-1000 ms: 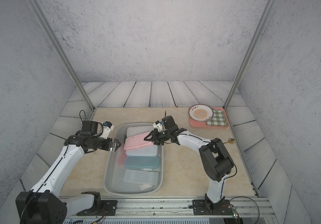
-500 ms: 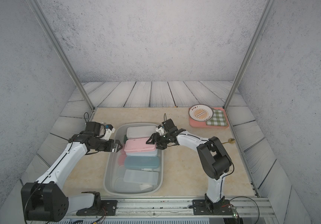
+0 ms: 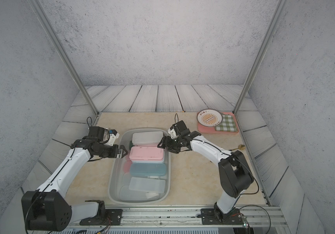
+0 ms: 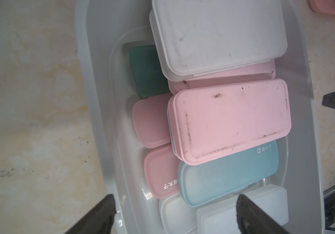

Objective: Put the pencil case into the storage box
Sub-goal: Place the pencil case at the storage box, then adjust the storage box at the center of the board.

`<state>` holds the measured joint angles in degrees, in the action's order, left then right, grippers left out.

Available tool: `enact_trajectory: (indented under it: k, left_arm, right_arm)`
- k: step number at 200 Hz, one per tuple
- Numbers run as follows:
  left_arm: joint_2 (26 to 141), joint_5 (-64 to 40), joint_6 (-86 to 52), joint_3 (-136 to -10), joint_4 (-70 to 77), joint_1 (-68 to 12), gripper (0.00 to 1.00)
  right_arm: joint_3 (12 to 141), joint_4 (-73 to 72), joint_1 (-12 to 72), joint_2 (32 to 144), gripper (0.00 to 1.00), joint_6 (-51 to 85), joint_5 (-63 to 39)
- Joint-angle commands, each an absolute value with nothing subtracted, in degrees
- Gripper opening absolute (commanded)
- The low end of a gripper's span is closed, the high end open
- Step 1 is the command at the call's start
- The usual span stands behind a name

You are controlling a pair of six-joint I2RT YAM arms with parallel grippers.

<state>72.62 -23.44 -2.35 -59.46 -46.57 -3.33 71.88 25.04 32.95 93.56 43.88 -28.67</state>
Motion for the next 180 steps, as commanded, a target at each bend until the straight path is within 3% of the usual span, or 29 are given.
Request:
enact_trajectory:
  k: [1,16,24,59,112,149,180]
  left_arm:
    - [71.6,-23.0,-4.1,-62.51,-49.21,-1.88,1.0]
    - [70.87,-20.72,-4.23,-65.26,-51.53,-0.12,1.0]
    - [70.3,-18.86,-4.71,-67.32,-53.23,1.21,1.0]
    - [66.97,-18.15,-0.82,-72.37,-58.18,8.35,1.0]
    - [64.78,-18.19,2.16,-68.27,-56.03,16.77,1.0]
    - [68.78,-12.91,-0.64,-65.31,-56.98,18.36,0.99]
    - [73.83,-19.0,-2.4,-64.12,-58.25,15.59,0.79]
  right_arm:
    - [73.82,31.59,31.71,85.14,0.75,40.86,-20.66]
    - [74.16,34.52,30.56,79.94,0.83,40.18,-16.47]
    - [74.16,35.84,30.24,76.87,0.99,40.12,-12.82]
    - [72.61,39.6,29.97,62.66,0.99,34.68,3.38]
    - [63.72,37.88,29.97,46.74,0.99,23.94,18.98]
    - [62.84,42.98,29.8,49.22,0.99,26.92,14.24]
    - [59.47,42.82,29.79,53.41,0.99,34.66,4.48]
